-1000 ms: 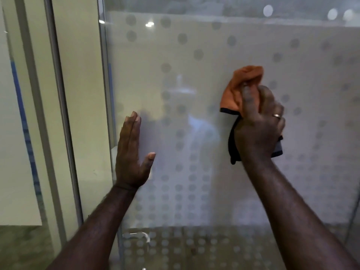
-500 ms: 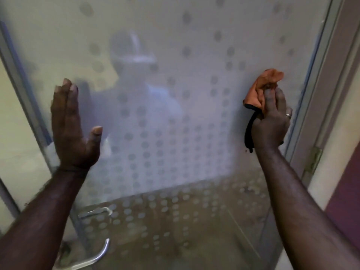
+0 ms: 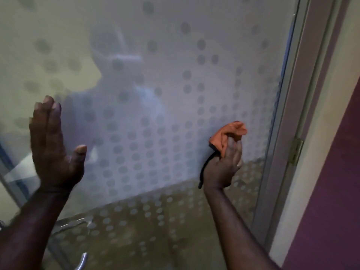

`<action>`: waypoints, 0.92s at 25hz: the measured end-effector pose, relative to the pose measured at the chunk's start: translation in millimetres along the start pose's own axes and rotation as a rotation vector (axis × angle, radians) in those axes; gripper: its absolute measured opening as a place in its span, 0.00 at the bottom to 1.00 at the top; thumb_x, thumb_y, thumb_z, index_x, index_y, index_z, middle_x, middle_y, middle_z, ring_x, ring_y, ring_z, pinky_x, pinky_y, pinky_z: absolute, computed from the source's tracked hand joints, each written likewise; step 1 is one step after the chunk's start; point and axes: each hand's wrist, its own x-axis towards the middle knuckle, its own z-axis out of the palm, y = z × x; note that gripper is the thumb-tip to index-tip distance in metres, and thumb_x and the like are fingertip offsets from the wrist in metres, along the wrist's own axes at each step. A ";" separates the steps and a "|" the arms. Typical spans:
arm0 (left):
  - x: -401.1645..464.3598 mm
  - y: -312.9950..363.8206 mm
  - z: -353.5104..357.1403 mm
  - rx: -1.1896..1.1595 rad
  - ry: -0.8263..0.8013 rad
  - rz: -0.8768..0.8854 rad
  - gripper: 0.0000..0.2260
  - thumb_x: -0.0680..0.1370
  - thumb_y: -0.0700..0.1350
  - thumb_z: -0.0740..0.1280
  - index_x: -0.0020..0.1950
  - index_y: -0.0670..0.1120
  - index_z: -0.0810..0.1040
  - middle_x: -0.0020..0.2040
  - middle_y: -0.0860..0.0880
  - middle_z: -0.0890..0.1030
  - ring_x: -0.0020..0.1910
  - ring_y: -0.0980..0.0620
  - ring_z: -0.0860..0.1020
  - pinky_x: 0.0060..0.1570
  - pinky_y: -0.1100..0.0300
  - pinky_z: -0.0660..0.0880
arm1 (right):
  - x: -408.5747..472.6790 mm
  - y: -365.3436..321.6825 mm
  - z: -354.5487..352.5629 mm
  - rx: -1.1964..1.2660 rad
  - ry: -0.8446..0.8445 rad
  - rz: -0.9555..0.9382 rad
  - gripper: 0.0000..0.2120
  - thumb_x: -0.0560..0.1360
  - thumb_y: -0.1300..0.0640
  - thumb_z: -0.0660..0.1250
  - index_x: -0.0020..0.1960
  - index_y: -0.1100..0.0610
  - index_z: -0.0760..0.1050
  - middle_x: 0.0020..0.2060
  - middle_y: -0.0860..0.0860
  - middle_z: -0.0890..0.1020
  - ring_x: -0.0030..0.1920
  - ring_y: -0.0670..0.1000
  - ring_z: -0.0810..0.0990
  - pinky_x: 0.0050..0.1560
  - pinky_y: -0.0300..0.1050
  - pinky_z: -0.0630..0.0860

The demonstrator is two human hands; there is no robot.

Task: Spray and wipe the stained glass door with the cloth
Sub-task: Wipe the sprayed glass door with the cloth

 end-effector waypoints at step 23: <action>12.4 42.4 21.5 0.075 -0.007 -0.004 0.35 0.80 0.63 0.49 0.75 0.35 0.58 0.74 0.36 0.61 0.77 0.42 0.56 0.75 0.39 0.54 | -18.4 27.6 -0.6 -0.006 -0.029 -0.235 0.30 0.65 0.69 0.65 0.63 0.47 0.73 0.66 0.54 0.74 0.59 0.63 0.74 0.59 0.52 0.66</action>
